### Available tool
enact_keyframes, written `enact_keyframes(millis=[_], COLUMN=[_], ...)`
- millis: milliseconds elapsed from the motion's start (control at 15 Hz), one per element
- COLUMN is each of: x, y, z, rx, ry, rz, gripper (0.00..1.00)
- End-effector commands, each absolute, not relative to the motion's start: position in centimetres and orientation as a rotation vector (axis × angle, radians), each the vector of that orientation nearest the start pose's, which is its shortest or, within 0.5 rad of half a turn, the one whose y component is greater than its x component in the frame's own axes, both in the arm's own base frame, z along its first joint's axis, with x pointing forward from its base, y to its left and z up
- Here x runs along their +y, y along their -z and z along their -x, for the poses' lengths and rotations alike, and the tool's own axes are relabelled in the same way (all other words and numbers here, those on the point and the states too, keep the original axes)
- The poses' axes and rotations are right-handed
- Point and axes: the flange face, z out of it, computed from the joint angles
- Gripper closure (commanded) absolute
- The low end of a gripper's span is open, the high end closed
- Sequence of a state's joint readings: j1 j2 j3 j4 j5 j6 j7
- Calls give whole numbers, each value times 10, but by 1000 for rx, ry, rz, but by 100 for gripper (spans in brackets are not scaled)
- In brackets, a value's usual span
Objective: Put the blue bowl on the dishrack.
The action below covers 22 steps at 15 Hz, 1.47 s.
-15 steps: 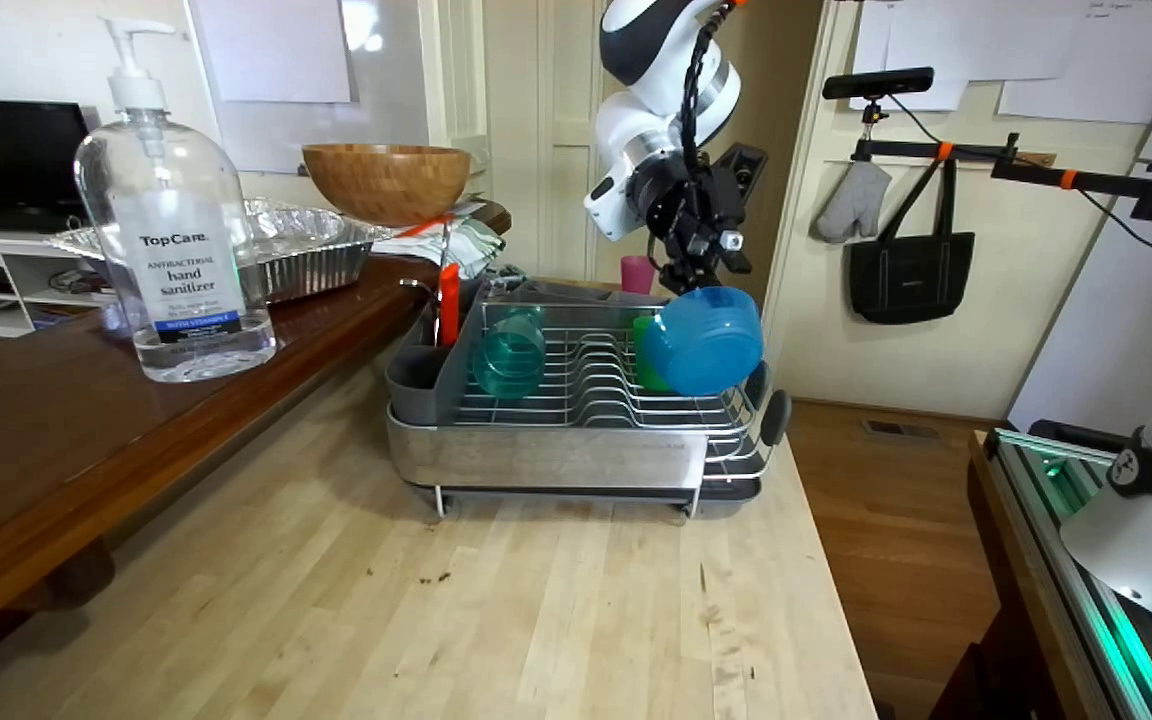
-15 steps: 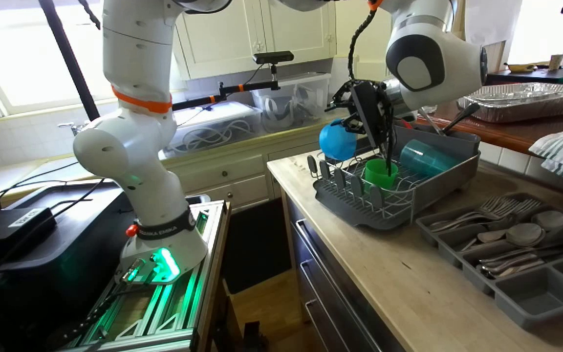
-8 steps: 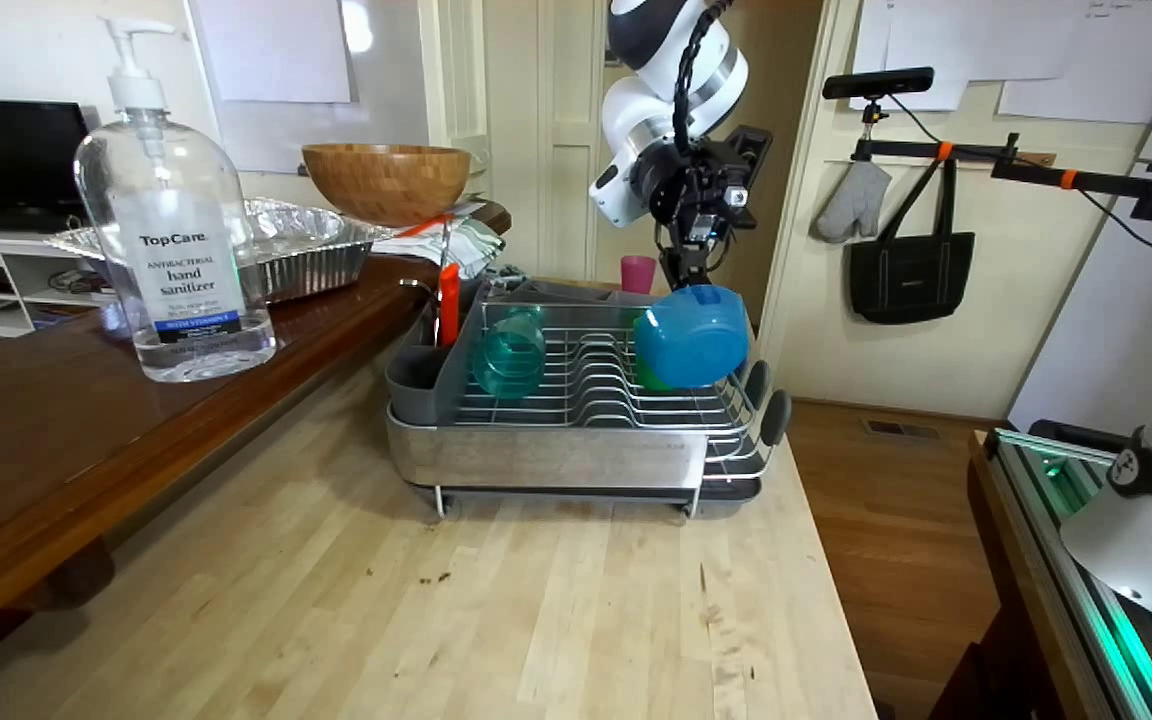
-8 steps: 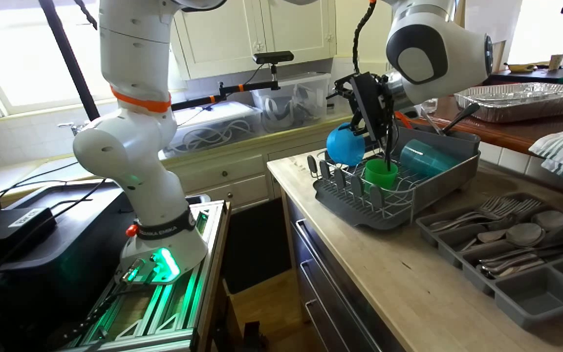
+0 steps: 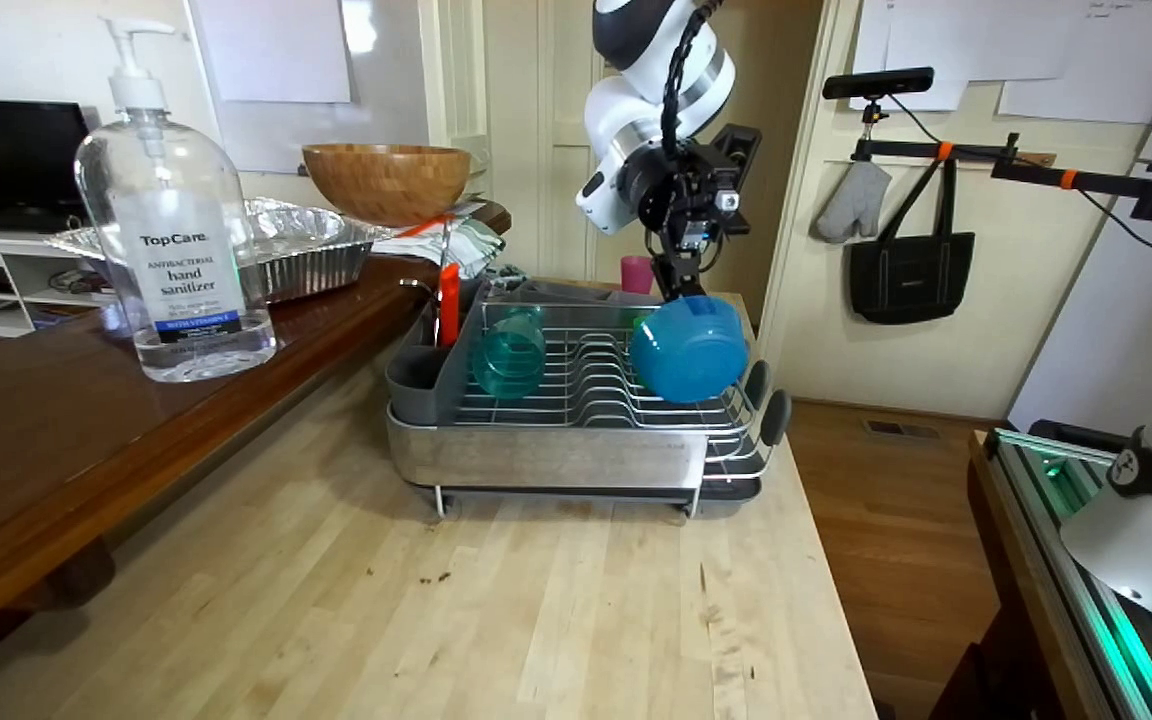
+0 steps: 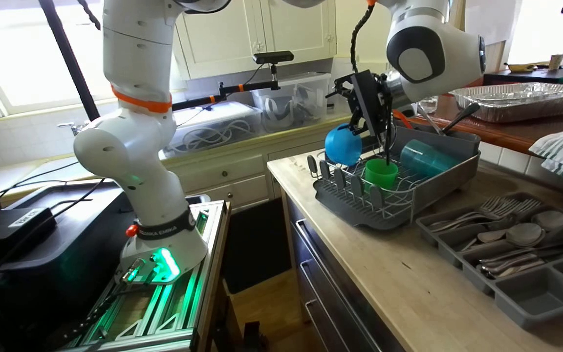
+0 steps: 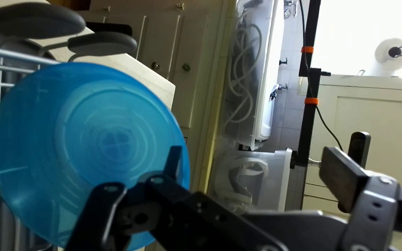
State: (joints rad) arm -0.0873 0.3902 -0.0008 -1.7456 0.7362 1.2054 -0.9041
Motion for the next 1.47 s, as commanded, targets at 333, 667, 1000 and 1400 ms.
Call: enact_keyframes(millis=[333, 667, 1000, 1400], x=[53, 47, 23, -25], y=[-314, -302, -319, -370], z=[-591, -607, -608, -591], rx=[-848, -803, -726, -720], ry=[-472, -510, -475, -262], rz=[1733, 1790, 1902, 2027], gripper=[0, 0, 0, 0])
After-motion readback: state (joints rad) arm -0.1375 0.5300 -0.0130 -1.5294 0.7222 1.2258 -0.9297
